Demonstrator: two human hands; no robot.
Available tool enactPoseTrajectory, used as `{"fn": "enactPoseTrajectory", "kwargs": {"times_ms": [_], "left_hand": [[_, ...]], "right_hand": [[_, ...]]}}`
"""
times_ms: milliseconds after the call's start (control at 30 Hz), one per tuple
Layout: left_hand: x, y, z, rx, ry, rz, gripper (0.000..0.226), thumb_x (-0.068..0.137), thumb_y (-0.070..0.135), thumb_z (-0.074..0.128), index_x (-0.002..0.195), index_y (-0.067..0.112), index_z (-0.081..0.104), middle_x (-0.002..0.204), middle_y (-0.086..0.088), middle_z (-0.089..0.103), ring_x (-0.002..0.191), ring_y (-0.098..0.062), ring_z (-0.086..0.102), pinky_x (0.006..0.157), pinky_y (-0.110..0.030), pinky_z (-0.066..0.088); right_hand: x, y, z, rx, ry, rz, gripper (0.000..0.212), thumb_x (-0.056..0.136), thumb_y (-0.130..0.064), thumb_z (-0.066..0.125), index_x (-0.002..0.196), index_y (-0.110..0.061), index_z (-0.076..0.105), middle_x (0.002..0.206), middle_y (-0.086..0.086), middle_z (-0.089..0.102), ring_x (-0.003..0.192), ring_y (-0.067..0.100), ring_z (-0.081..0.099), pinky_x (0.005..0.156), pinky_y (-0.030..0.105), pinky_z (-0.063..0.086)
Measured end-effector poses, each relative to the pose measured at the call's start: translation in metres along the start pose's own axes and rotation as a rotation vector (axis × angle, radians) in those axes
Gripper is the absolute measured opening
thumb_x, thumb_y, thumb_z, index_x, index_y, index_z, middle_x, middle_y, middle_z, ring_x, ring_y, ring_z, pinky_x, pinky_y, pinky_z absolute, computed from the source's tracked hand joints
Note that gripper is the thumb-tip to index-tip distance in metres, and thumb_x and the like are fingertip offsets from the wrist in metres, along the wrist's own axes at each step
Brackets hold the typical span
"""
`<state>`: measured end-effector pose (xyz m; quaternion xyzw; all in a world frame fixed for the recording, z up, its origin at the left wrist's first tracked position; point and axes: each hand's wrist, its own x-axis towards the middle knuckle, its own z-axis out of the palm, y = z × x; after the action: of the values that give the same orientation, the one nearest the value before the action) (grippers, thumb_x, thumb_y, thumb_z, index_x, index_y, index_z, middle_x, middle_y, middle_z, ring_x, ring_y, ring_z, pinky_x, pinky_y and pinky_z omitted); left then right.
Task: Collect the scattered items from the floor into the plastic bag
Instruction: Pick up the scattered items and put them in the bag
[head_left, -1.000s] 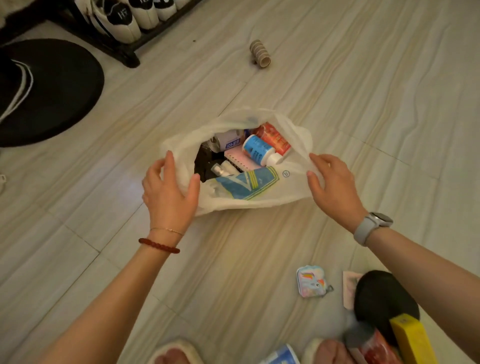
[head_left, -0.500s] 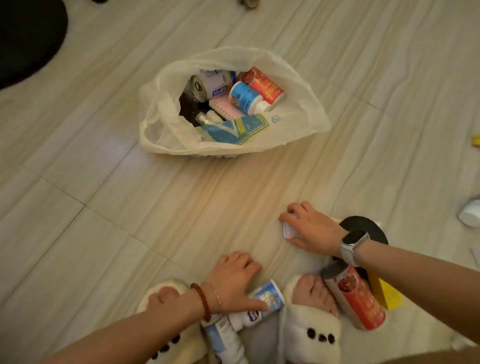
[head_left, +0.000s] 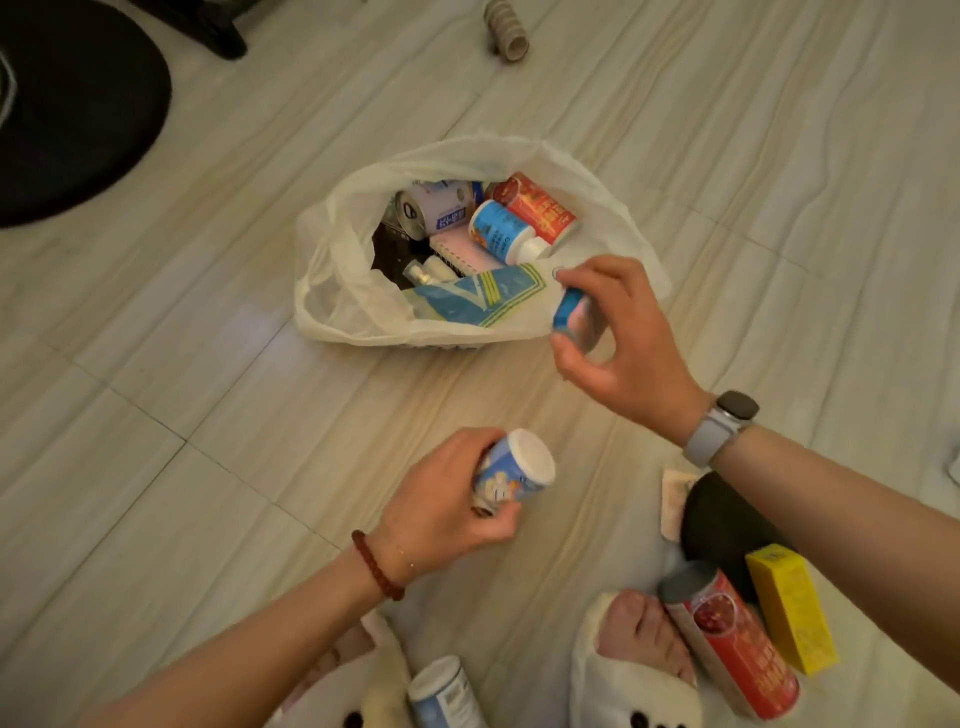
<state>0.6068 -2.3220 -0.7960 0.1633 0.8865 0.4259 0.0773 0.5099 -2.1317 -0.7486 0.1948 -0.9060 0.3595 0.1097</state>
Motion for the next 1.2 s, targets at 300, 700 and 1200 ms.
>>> {"fn": "enactPoseTrajectory", "kwargs": {"times_ms": [300,700,1200], "left_hand": [[0.146,0.006,-0.096,0.305,0.396,-0.142,0.045,0.081,0.035,0.060,0.115,0.005,0.055,0.108,-0.017,0.062,0.101,-0.030,0.055,0.081,-0.028,0.036],[0.022,-0.012,0.006,0.255,-0.329,0.349,0.030,0.081,0.041,0.051,0.099,0.018,0.061,0.096,-0.004,0.065,0.092,-0.021,0.056,0.076,-0.033,0.047],[-0.059,-0.016,0.048,0.464,-1.407,0.452,0.049,0.068,0.050,0.070,0.099,0.013,0.063,0.099,-0.011,0.064,0.100,-0.031,0.053,0.087,-0.039,0.040]], "right_hand": [[0.103,0.005,0.013,-0.022,-0.148,0.262,0.058,0.087,-0.024,0.058,0.137,-0.006,0.034,0.134,0.019,0.044,0.124,0.027,0.043,0.103,0.028,0.031],[-0.044,0.013,0.003,-0.032,-0.367,0.160,0.028,0.084,-0.025,0.043,0.105,-0.013,0.056,0.095,0.004,0.057,0.087,0.011,0.050,0.071,0.024,0.044],[-0.143,0.021,-0.024,-0.597,-1.411,0.398,0.049,0.081,-0.049,0.055,0.111,-0.013,0.042,0.114,0.013,0.052,0.102,0.031,0.054,0.071,0.034,0.038]]}}
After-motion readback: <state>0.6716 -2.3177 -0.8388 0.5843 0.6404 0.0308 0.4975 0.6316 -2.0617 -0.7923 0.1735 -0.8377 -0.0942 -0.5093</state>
